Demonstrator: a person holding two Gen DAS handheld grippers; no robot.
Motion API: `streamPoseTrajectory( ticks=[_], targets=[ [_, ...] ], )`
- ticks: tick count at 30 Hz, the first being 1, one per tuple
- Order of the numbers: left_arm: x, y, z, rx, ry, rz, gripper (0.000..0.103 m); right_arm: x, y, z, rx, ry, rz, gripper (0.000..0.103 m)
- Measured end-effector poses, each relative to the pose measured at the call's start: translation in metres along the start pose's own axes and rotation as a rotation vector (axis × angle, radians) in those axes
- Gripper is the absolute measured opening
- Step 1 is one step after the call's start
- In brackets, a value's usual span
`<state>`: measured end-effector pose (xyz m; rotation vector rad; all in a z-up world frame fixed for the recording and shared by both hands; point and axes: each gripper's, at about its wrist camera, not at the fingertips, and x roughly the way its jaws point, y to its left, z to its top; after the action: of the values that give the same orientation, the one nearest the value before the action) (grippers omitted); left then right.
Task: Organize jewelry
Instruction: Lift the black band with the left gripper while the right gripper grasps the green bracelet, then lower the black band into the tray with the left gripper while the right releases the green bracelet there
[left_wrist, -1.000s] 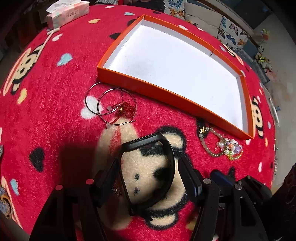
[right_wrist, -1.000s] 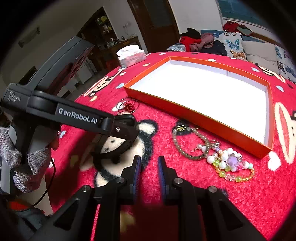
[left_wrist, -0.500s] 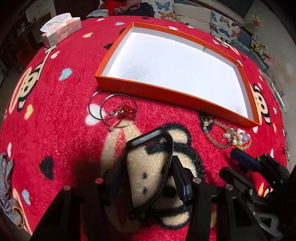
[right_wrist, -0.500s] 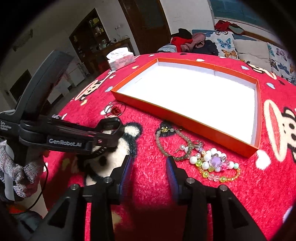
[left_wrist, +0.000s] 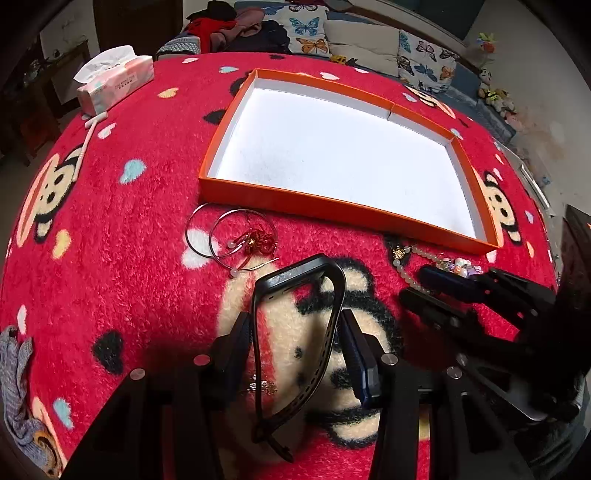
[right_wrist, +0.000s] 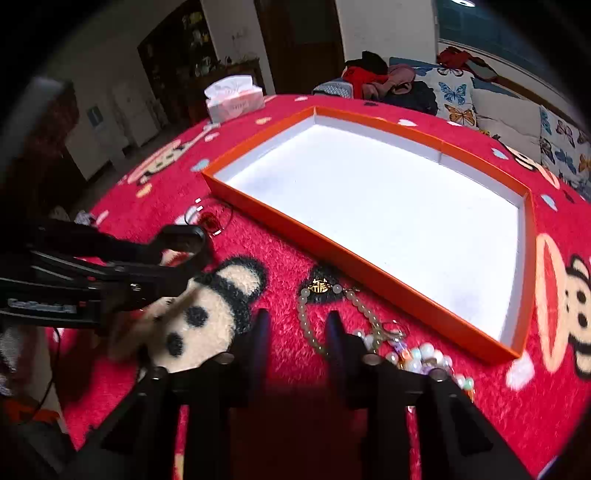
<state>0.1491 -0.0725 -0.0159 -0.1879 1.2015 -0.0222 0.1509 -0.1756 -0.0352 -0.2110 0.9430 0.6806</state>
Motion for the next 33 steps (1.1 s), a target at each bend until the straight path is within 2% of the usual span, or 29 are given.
streamPoseTrajectory(
  ticks=[4, 6, 8, 13, 22, 28, 33],
  targets=[
    [0.001, 0.007, -0.001, -0.003, 0.005, -0.010, 0.050, 0.005, 0.002, 0.001, -0.030, 0.010, -0.036, 0.023],
    [-0.002, 0.009, -0.001, -0.001, -0.002, -0.015, 0.050, 0.004, 0.004, 0.001, -0.038, 0.013, -0.053, 0.012],
    [-0.005, 0.010, -0.001, 0.002, -0.010, -0.022, 0.050, 0.002, 0.005, 0.000, -0.041, 0.015, -0.061, 0.008],
    [-0.021, 0.016, 0.001, 0.005, -0.035, -0.040, 0.050, -0.009, 0.007, 0.001, -0.005, -0.003, -0.039, 0.008],
    [-0.048, 0.024, 0.020, 0.017, -0.082, -0.056, 0.050, -0.060, 0.004, 0.022, 0.079, -0.127, 0.028, 0.008],
    [-0.060, 0.022, 0.057, 0.039, -0.112, -0.072, 0.050, -0.089, -0.010, 0.048, 0.124, -0.211, 0.041, 0.008],
    [-0.057, 0.014, 0.097, 0.078, -0.124, -0.076, 0.050, -0.097, -0.033, 0.067, 0.156, -0.251, -0.002, 0.008]
  ],
)
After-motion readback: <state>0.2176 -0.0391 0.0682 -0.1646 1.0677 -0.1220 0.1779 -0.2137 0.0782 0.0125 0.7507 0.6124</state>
